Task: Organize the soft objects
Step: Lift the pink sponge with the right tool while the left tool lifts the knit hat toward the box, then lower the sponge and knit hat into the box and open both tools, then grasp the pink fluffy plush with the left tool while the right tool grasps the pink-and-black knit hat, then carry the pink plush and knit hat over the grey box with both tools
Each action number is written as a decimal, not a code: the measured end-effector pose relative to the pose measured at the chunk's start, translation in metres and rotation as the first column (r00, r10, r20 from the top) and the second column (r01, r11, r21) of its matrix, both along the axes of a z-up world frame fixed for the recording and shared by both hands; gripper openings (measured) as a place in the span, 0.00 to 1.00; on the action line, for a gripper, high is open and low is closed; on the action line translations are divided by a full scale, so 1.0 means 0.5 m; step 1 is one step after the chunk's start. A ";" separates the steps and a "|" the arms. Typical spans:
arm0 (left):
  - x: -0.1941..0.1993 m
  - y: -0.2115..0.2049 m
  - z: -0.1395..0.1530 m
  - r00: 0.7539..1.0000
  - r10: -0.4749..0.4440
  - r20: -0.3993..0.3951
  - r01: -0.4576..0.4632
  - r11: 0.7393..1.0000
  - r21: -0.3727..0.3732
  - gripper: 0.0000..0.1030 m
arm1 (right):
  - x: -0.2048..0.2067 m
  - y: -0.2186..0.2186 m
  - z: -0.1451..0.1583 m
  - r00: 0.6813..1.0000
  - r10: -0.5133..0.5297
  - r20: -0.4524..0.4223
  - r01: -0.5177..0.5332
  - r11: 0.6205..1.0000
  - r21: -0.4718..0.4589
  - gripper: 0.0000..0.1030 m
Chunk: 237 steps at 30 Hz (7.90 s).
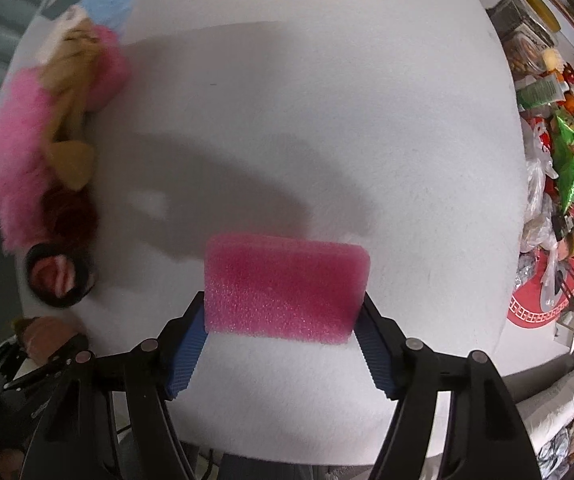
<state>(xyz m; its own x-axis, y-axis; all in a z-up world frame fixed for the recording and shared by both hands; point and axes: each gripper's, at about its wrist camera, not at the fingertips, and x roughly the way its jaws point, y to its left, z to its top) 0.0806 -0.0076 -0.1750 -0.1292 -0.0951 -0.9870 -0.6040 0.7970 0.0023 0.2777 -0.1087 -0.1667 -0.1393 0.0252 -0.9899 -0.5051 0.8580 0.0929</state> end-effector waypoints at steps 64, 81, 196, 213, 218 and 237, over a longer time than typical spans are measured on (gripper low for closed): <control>-0.195 0.522 0.223 0.941 0.119 0.317 -0.210 0.939 0.273 0.63 | -0.336 0.518 0.255 0.907 0.349 0.235 -0.388 0.909 0.151 0.71; -0.173 0.545 0.190 0.949 0.101 0.297 -0.174 0.958 0.230 0.63 | -0.319 0.538 0.214 0.923 0.334 0.193 -0.356 0.930 0.094 0.71; 0.041 0.129 0.218 0.898 -0.275 0.344 0.290 0.957 0.008 0.42 | -0.195 -0.103 0.046 0.968 -0.229 -0.102 0.245 0.952 0.185 0.33; -0.101 0.267 0.340 0.877 -0.088 0.472 0.038 0.993 0.115 0.42 | -0.227 0.077 0.216 0.991 0.013 0.134 -0.042 0.976 0.213 0.33; -0.169 0.328 0.356 0.871 0.000 0.491 -0.085 0.985 0.152 0.42 | -0.251 0.160 0.259 0.978 0.112 0.175 -0.152 0.961 0.233 0.33; -0.343 0.417 0.325 0.857 0.207 0.471 -0.323 0.929 0.180 0.42 | -0.395 0.424 0.310 0.865 0.433 0.256 -0.490 0.839 0.236 0.33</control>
<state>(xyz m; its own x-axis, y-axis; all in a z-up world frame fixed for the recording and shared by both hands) -0.0907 0.2007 -0.0126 0.3151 0.1872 -0.9304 -0.7764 0.6146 -0.1393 0.0803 0.1032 -0.0119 -0.0211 0.2867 -0.9578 -0.8673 0.4712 0.1602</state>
